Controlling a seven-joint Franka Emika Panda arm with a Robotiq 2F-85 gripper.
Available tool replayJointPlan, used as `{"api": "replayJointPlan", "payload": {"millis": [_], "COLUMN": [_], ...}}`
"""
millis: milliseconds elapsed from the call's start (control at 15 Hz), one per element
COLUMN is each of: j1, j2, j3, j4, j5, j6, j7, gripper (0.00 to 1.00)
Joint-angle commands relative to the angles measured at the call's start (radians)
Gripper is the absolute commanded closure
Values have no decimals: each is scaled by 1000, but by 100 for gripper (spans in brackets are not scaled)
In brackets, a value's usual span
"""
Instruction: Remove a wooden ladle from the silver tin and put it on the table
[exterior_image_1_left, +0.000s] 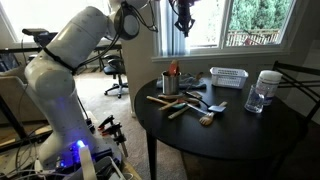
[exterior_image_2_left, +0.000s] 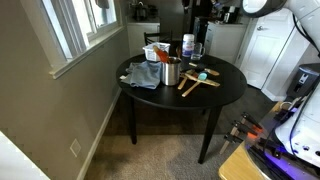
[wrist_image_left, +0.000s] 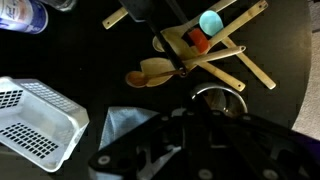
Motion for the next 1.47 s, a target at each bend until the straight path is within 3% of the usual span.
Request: {"api": "replayJointPlan", "payload": {"millis": [0, 667, 733, 800, 867, 1133, 1200, 1400], "j1": [-18, -27, -27, -26, -26, -19, -24, -22], "j2": [16, 76, 75, 75, 76, 81, 134, 134], "j3": [10, 15, 17, 19, 21, 36, 40, 47], "j4": [-46, -51, -51, -50, -49, -46, 40, 41], "j5": [24, 40, 43, 47, 53, 78, 38, 48], "j6": [-28, -39, -40, -39, -36, -27, -51, -51], "j7": [19, 22, 25, 26, 28, 38, 0, 7], "gripper": [92, 93, 89, 68, 66, 42, 59, 42]}}
